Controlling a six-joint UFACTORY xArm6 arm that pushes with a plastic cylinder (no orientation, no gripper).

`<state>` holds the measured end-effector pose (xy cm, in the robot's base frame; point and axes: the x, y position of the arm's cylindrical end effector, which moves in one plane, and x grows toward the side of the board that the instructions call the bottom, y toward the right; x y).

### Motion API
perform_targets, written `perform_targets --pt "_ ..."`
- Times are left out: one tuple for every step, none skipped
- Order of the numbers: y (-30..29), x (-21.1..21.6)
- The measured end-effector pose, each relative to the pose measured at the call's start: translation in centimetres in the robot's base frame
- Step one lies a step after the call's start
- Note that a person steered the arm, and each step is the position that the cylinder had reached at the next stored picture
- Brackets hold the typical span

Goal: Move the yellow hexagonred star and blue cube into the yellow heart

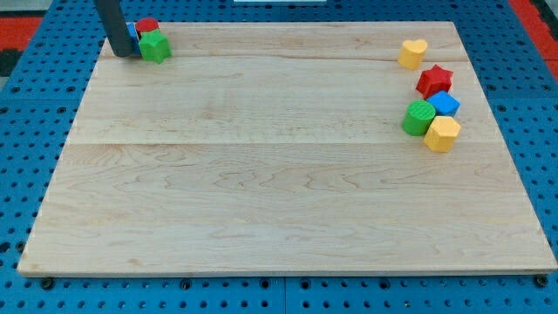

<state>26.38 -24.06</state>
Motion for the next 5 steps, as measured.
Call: perform_targets --pt "3.7 1.5" --pt "10.4 5.4" --pt "15.8 12.0" --pt "24.6 18.9" --pt "33.5 23.4"
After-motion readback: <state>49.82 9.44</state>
